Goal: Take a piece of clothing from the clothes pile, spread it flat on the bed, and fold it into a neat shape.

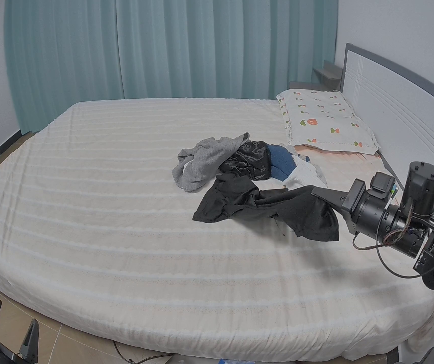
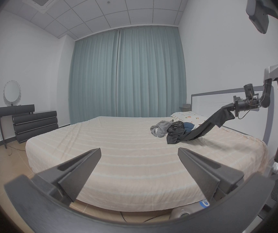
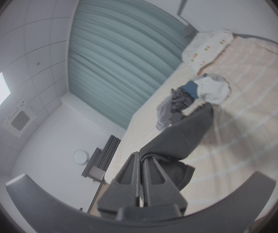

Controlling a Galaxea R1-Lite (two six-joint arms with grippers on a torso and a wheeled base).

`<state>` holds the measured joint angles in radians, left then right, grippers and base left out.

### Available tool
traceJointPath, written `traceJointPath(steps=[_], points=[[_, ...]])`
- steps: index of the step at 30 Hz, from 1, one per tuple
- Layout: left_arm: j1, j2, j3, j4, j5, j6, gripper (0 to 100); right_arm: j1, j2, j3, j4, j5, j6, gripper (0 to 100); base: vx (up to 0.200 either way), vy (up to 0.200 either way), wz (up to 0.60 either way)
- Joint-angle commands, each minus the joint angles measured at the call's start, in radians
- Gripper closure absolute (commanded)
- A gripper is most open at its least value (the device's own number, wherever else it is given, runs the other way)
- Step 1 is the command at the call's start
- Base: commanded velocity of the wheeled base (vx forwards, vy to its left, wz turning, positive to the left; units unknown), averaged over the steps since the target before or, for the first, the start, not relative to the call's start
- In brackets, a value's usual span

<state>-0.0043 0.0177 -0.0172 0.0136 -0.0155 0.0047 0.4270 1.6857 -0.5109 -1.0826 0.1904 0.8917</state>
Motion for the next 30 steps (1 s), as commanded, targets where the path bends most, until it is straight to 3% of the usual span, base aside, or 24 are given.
traceJointPath(steps=[1,8,15,17,18,19,20,25,30], points=[[0.000,-0.018,0.014,0.000,0.000,0.000,0,0.047,-0.116,-0.018,0.003,0.001,-0.046,100,0.000,0.000,0.00],[-0.002,-0.018,0.013,0.003,-0.007,0.001,0,0.059,-0.201,-0.018,0.007,0.000,-0.120,100,0.000,0.000,0.00],[-0.002,-0.016,-0.006,-0.021,-0.015,0.052,0,0.055,-0.228,-0.028,0.010,0.007,-0.122,100,0.000,0.000,0.00],[-0.017,0.041,-0.121,-0.055,-0.026,0.001,0,0.053,-0.224,-0.029,0.010,0.006,-0.122,100,0.000,0.000,0.00],[-0.040,0.162,-0.270,-0.064,-0.026,-0.106,0,0.055,-0.224,-0.029,0.010,0.009,-0.120,100,0.000,0.000,0.00],[-0.040,0.162,-0.270,-0.064,-0.026,-0.106,0,0.055,-0.224,-0.029,0.010,0.009,-0.120,100,0.000,0.000,0.00],[-0.043,0.272,-0.329,-0.052,-0.041,-0.149,0,0.059,-0.222,-0.031,0.010,0.009,-0.120,100,0.000,0.000,0.00],[-0.066,0.498,-0.244,-0.038,-0.110,-0.074,0,0.062,-0.222,-0.031,0.010,0.007,-0.120,100,0.000,0.000,0.00],[-0.025,0.690,-0.217,-0.162,-0.098,-0.097,0,0.050,-0.219,-0.014,0.010,0.009,-0.116,100,0.000,0.000,0.00]])
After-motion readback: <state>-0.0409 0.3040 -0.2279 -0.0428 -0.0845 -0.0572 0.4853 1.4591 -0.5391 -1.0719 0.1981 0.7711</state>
